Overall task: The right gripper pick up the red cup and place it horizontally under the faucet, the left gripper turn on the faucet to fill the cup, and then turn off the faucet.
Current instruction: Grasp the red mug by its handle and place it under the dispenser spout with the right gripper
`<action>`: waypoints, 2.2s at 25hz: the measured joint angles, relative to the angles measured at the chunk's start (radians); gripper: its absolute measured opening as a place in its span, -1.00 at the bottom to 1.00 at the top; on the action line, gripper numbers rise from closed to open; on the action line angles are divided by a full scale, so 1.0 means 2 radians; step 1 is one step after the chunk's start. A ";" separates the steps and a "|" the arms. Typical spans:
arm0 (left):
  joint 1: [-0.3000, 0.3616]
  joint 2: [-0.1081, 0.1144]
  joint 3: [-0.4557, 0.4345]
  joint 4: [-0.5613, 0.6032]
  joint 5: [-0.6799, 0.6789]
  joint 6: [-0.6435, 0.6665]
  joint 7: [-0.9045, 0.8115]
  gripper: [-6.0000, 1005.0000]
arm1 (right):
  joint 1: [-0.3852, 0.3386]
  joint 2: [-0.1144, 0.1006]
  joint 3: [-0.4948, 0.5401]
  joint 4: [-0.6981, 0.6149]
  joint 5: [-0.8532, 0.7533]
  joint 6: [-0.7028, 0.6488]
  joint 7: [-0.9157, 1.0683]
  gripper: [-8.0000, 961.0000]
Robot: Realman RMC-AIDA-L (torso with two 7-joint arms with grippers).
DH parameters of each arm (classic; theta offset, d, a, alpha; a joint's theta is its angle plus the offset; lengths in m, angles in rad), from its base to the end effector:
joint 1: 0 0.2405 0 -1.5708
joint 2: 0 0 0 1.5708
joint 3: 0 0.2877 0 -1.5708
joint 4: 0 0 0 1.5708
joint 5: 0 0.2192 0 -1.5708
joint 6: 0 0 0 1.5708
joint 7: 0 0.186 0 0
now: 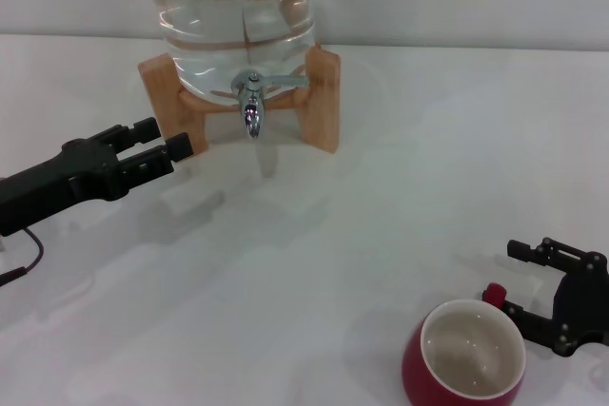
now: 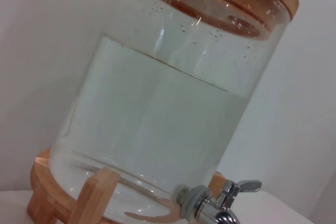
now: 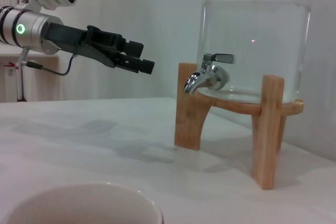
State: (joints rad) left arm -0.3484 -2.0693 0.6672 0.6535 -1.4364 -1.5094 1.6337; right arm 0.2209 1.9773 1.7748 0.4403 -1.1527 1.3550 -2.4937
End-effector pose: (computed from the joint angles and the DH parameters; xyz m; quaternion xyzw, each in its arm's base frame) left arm -0.3177 0.3485 -0.0087 -0.8388 -0.3465 -0.3560 0.2229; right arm 0.3454 0.2898 -0.0699 -0.9261 0.0828 0.2489 0.2712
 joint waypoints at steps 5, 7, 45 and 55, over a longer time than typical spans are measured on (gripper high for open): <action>0.000 0.000 0.000 0.000 0.000 0.000 0.000 0.56 | 0.000 0.000 0.000 0.000 -0.002 0.000 0.001 0.30; 0.000 0.000 0.001 0.000 0.000 -0.001 -0.001 0.56 | -0.001 0.000 0.000 0.000 -0.002 0.000 0.000 0.25; 0.005 -0.002 0.000 0.001 0.001 -0.001 -0.005 0.55 | 0.009 0.016 0.001 0.000 0.040 -0.014 0.004 -0.73; 0.011 -0.002 -0.002 -0.002 0.032 0.015 -0.010 0.55 | 0.027 0.018 -0.011 0.006 0.049 -0.025 0.017 -0.73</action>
State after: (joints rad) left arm -0.3261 -2.0734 0.6627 0.6489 -1.3729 -1.4797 1.6146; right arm 0.2746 2.0126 1.7525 0.4525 -1.0547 1.3045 -2.4596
